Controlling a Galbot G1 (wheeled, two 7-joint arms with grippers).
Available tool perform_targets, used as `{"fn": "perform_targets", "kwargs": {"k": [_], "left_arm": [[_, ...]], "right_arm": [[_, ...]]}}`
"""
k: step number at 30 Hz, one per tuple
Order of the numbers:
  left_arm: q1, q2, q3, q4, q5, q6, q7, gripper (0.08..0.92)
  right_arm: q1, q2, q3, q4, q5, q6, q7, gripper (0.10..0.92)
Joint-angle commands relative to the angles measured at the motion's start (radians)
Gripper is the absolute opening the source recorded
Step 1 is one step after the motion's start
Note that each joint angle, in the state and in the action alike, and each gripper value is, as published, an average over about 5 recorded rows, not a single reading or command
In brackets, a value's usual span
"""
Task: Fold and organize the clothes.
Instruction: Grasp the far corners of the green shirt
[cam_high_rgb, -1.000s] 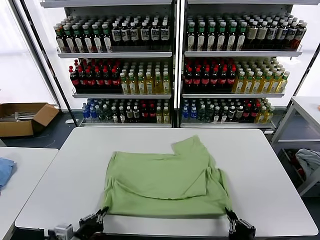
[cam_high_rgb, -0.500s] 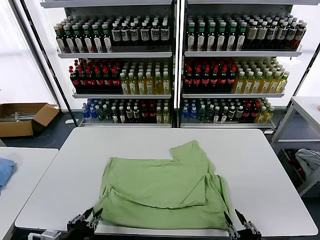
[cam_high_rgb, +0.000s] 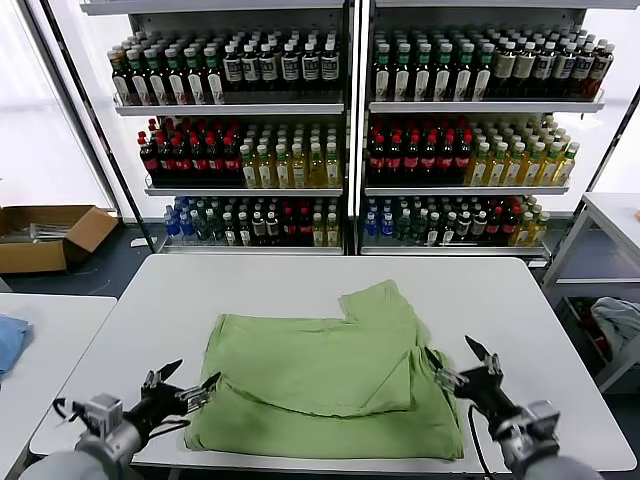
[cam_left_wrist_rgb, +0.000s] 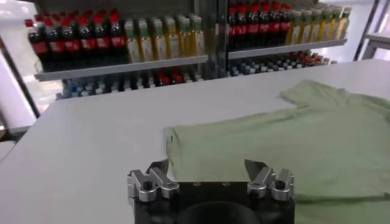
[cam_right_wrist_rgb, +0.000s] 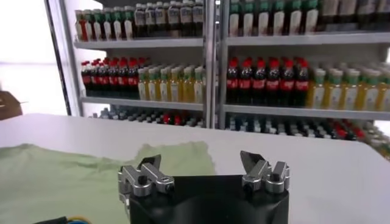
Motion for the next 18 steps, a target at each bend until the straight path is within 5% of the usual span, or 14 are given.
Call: {"fn": "perform_targets", "kwargs": {"k": [1,18], "left_arm": [[-0.548,0.110,0.335,0.476,-0.055,-0.002,0.048,0.819],[-0.643,0.053,0.416,0.607,-0.044,-0.001,0.036,0.823]], "right_arm": [[0.514,-0.024,-0.243,-0.463,0.058,-0.060,-0.045,0.823],[0.658,0.127,-0.350,-0.711,-0.007,-0.081,-0.076,0.823]]}}
